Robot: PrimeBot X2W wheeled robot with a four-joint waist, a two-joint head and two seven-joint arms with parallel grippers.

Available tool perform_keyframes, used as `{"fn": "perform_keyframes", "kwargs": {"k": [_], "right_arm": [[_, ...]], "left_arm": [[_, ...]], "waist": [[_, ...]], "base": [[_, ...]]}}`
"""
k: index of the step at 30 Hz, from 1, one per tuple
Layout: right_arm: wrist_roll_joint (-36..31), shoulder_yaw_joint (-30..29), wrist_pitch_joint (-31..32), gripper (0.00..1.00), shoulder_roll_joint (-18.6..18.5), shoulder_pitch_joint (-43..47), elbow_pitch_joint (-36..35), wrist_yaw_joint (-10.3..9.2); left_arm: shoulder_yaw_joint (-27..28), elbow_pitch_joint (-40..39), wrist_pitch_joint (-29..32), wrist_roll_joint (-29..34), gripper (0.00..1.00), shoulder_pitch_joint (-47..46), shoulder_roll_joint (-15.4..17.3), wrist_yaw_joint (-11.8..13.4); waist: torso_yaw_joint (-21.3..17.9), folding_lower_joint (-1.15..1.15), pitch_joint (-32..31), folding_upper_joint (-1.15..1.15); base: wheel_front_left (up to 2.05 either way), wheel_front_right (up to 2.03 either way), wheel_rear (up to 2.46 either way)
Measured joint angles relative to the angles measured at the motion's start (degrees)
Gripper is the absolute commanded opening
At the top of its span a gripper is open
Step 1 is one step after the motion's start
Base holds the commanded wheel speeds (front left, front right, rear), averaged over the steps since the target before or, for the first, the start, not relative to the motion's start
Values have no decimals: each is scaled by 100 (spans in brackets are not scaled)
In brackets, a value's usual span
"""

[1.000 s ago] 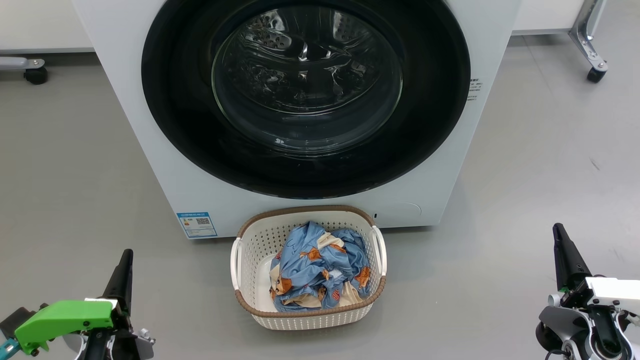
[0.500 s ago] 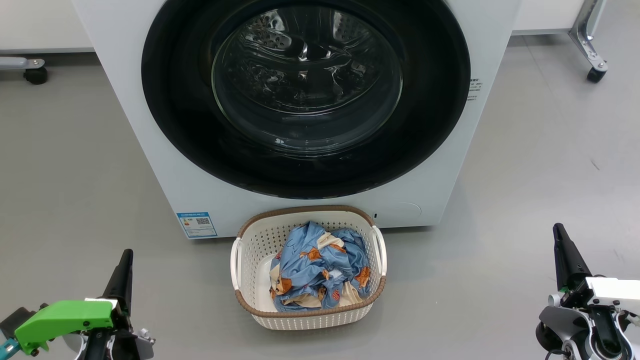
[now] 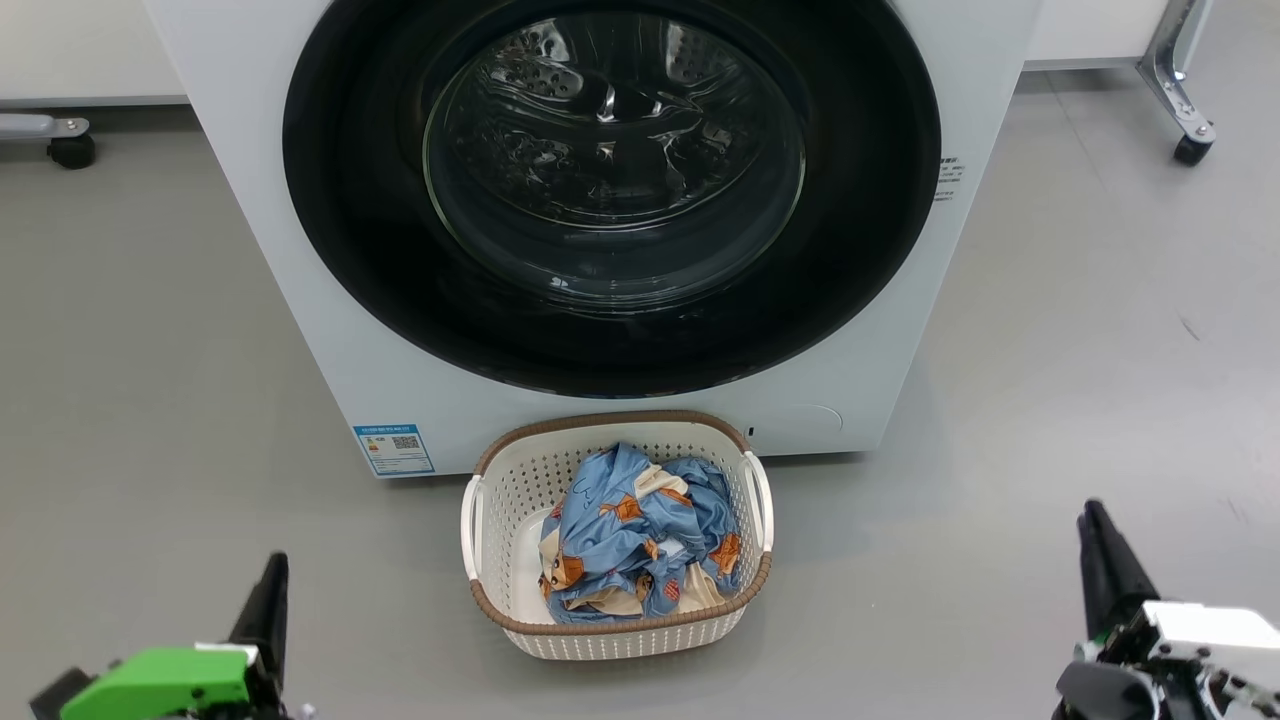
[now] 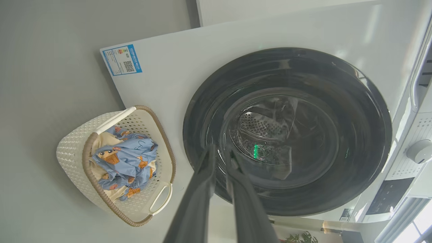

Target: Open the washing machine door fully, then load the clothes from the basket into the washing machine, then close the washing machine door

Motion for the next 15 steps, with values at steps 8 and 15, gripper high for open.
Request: {"fn": "perform_keyframes", "kwargs": {"k": [8,15], "right_arm": [[-1,8,-56,100,60,140,41,0],[-75,36,-163,100,57,140,-94,0]], "left_arm": [[-66,65,-60,1,100,141,-34,1],[-137,-65,-164,60,100,141,-32,1]], "waist": [[-2,0,7,0],[-4,0,16,0]], "base": [[0,0,0],[0,0,0]]}}
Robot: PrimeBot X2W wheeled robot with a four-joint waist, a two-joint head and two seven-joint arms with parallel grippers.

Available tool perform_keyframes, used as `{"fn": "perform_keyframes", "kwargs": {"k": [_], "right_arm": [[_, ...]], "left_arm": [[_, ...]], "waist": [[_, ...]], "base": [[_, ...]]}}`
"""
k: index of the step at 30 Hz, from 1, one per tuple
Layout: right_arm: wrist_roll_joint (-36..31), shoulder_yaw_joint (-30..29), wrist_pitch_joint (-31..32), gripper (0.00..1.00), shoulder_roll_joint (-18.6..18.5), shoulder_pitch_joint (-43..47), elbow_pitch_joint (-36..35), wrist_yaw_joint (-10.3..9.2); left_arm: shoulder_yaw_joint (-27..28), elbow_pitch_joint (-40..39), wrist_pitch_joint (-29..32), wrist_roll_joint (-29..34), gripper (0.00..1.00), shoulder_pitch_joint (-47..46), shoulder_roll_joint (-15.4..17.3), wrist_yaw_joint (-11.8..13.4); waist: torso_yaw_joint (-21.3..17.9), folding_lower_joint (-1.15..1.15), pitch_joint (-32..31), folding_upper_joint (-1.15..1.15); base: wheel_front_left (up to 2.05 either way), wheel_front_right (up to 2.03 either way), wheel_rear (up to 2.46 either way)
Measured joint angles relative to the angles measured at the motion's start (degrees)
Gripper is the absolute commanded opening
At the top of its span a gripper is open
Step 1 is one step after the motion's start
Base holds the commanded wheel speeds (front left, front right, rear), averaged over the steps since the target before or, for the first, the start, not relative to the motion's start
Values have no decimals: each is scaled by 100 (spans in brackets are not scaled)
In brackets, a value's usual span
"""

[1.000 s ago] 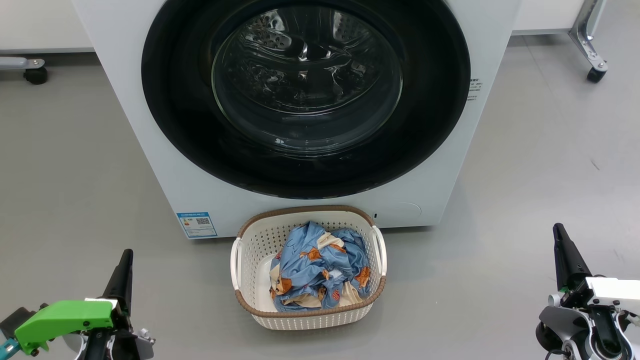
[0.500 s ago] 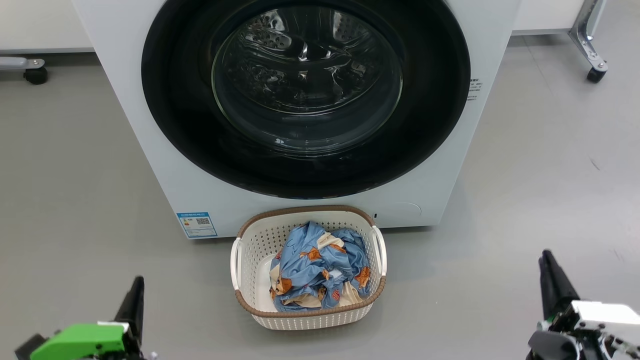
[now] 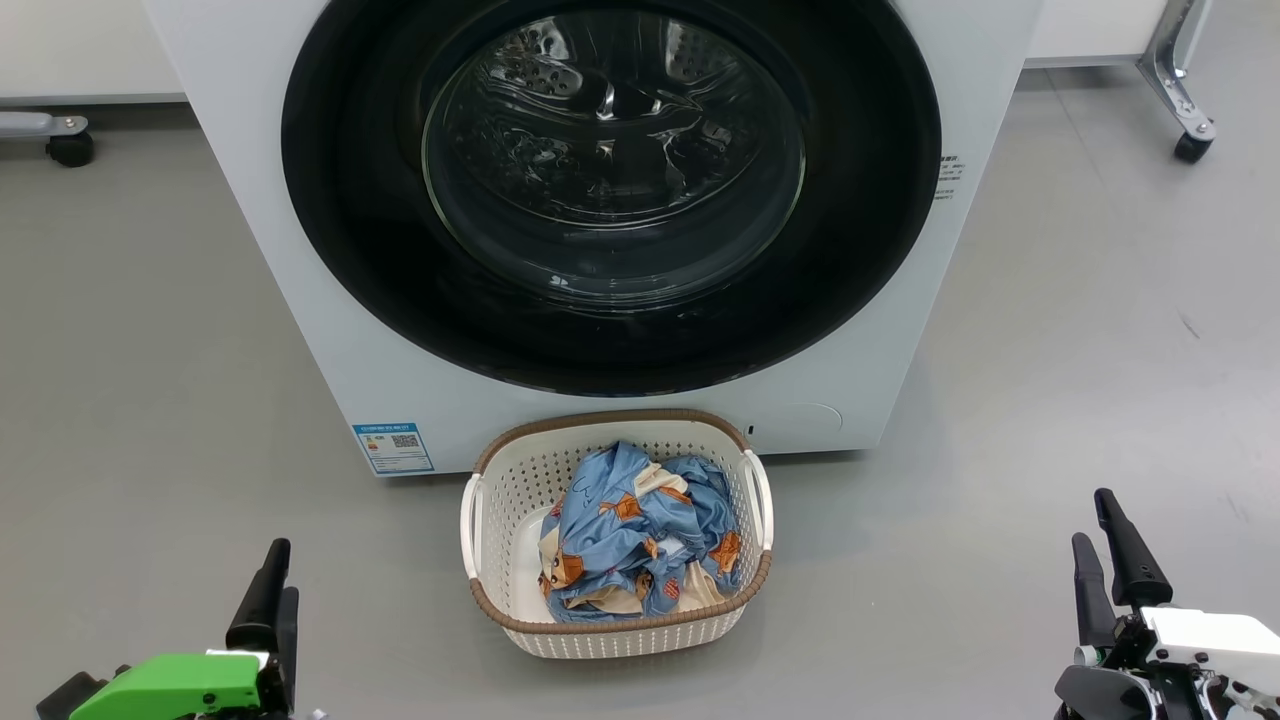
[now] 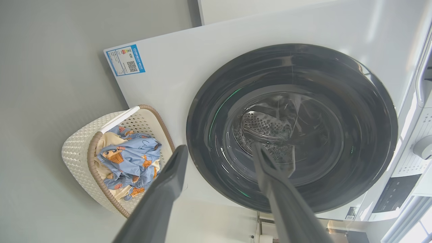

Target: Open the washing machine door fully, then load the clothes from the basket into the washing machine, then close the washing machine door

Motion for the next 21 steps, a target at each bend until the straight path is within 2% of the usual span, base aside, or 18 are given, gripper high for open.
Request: {"fn": "perform_keyframes", "kwargs": {"k": [12,21], "right_arm": [[-494,175,-245,100,-110,1,-253,0],[-1110,383,-422,100,-300,2,-401,0]], "left_arm": [[-227,-156,-300,428,100,0,90,0],[-442,-169,-509,1106,100,0,280,0]], "waist": [[-4,0,15,0],[-5,0,21,0]], "base": [[0,0,0],[0,0,0]]}}
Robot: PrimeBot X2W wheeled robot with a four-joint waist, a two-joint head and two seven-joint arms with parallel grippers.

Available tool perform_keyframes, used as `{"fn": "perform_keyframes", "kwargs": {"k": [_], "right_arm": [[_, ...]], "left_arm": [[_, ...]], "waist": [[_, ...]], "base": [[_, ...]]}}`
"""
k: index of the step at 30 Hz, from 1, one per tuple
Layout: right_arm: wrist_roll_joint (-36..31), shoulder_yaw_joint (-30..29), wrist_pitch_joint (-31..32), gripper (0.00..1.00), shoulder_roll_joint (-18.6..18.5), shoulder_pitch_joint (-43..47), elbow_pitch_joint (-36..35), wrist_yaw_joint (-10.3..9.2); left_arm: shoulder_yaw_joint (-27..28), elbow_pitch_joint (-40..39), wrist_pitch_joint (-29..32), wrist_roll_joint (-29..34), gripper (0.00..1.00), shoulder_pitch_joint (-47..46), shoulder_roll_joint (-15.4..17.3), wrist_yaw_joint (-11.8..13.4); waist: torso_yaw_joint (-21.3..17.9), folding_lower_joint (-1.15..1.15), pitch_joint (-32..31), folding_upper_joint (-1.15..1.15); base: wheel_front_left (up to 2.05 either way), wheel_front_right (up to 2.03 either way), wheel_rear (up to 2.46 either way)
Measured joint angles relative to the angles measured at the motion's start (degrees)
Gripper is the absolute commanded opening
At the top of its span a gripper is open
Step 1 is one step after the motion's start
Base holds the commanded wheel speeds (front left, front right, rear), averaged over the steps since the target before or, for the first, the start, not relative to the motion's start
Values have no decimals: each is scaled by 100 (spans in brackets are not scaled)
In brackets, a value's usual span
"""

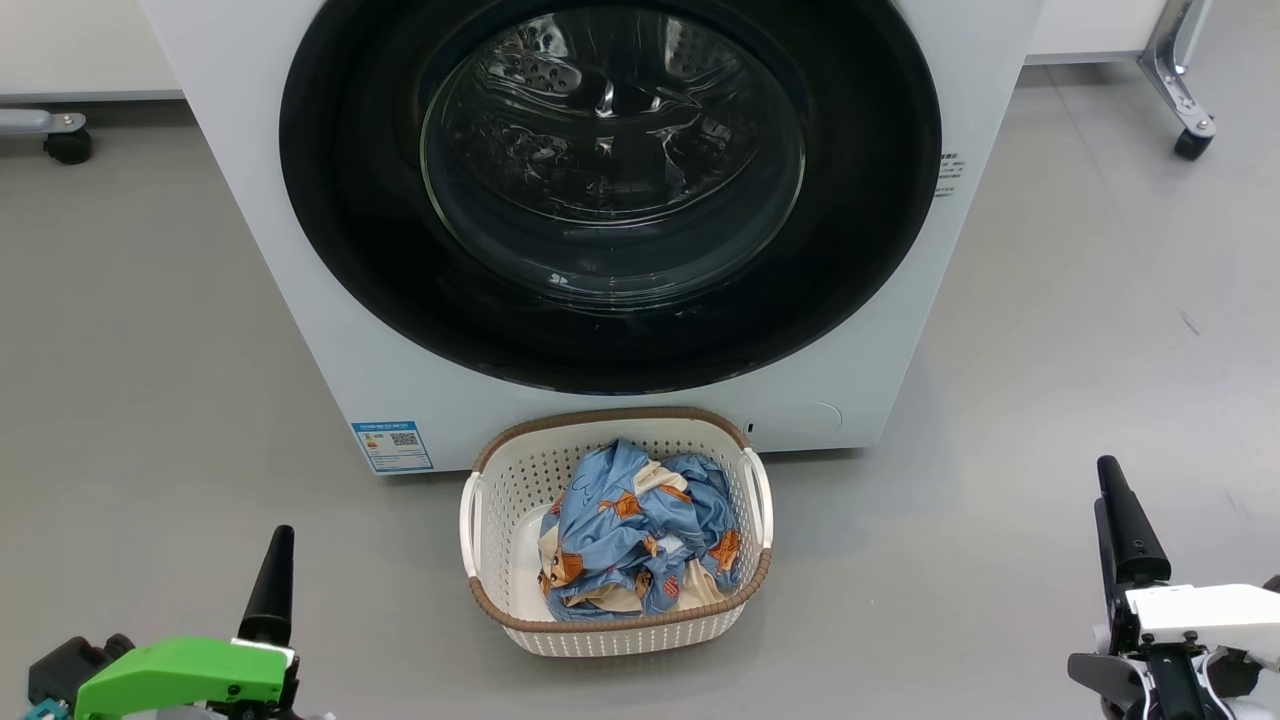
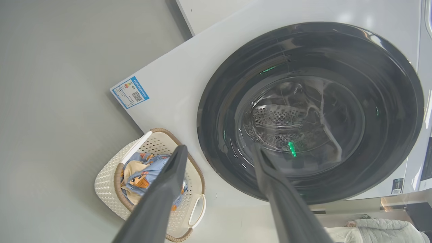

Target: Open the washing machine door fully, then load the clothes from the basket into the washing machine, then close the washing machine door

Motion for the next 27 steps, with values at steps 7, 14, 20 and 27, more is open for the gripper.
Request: {"fn": "perform_keyframes", "kwargs": {"k": [7,14,20,27], "right_arm": [[-635,101,-126,100,-120,1,-98,0],[-1327,142,-238,100,-216,1,-225,1],[-1969,199,-364,100,-264,0,-334,1],[-2738,334,-481,100,-342,0,-436,2]], "left_arm": [[-30,-19,-142,536,100,0,64,-1],[-18,-92,-275,1252,100,-1,118,-1],[-71,-186,-404,1842,100,-1,122,-1],[-112,-236,-543,2523,100,-1,131,-1]], "waist": [[2,0,2,0],[7,0,6,0],[10,0,9,0],[20,0,18,0]], "base": [[0,0,0],[0,0,0],[0,0,0],[0,0,0]]}}
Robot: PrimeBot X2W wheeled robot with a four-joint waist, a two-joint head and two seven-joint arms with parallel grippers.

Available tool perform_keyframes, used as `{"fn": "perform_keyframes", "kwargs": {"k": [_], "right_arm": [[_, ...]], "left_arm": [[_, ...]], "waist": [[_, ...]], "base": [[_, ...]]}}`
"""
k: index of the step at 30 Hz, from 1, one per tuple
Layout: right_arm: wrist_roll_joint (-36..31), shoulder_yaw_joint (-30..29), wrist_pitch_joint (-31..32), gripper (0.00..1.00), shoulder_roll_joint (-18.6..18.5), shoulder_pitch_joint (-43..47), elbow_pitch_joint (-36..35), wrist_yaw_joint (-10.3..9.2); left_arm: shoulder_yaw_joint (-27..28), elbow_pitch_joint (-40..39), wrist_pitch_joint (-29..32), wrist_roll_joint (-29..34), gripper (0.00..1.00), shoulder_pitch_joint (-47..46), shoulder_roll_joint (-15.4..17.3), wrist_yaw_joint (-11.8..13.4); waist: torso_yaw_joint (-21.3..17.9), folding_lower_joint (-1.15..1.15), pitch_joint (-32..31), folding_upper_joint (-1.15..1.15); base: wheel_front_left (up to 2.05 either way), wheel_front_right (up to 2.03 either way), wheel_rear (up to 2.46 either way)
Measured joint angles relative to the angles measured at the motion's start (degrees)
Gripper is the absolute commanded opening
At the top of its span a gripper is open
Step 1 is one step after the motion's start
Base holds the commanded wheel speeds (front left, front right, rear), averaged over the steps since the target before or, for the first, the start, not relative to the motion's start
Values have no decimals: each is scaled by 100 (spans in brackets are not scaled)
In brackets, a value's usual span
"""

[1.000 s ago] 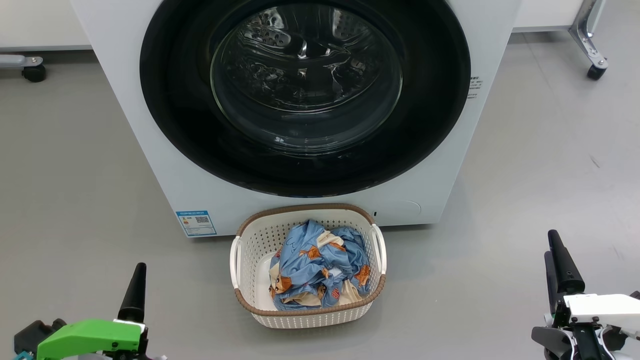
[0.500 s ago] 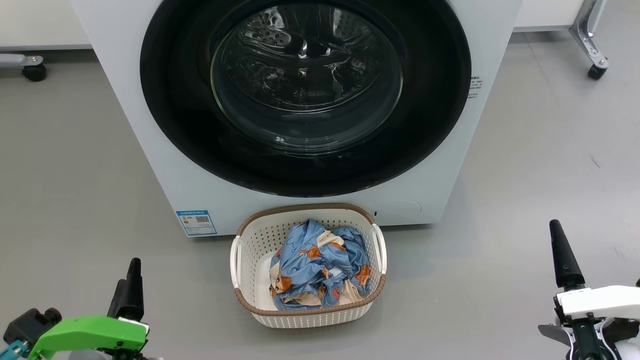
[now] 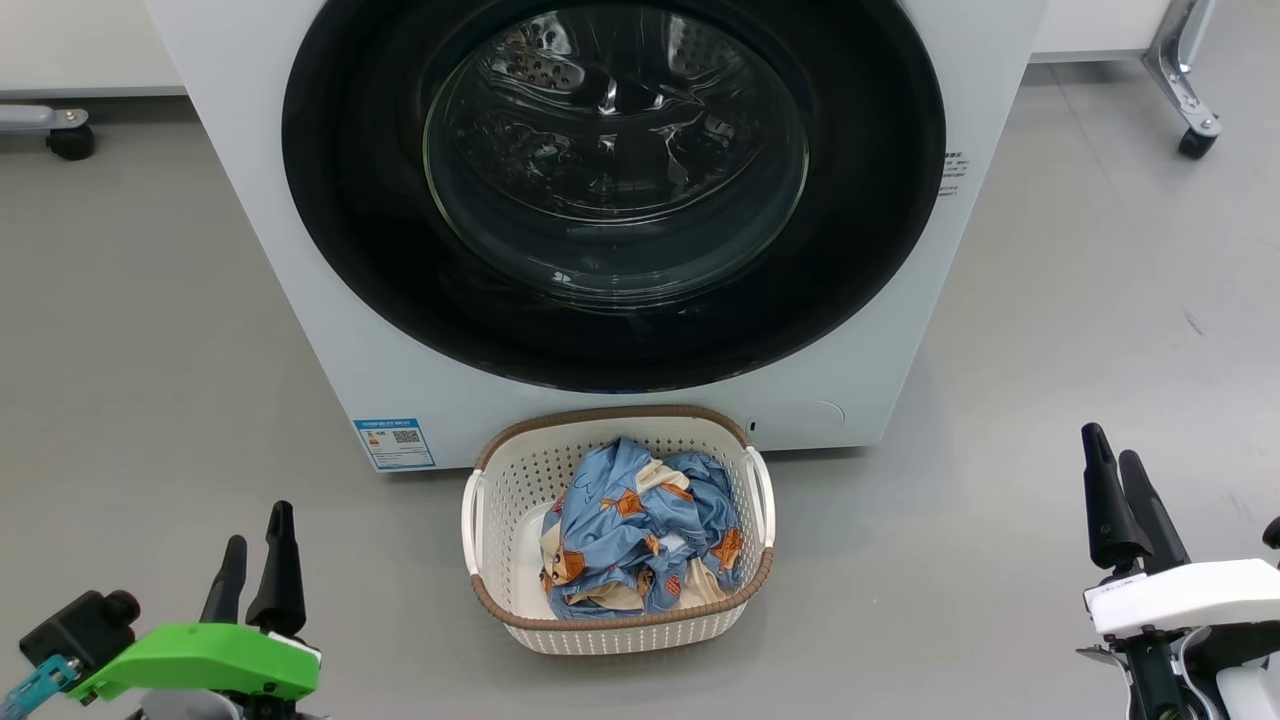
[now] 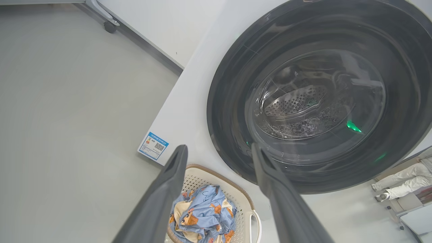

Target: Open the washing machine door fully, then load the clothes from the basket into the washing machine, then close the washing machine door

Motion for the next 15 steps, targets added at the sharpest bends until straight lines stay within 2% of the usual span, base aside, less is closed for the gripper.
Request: {"fn": "perform_keyframes", "kwargs": {"k": [15], "right_arm": [[-1635,268,-302,100,-143,8,-125,3]], "left_arm": [[-212,-94,-312,1800,100,14,211,-1]], "waist": [[28,0,-1,0]], "base": [[0,0,0]]}}
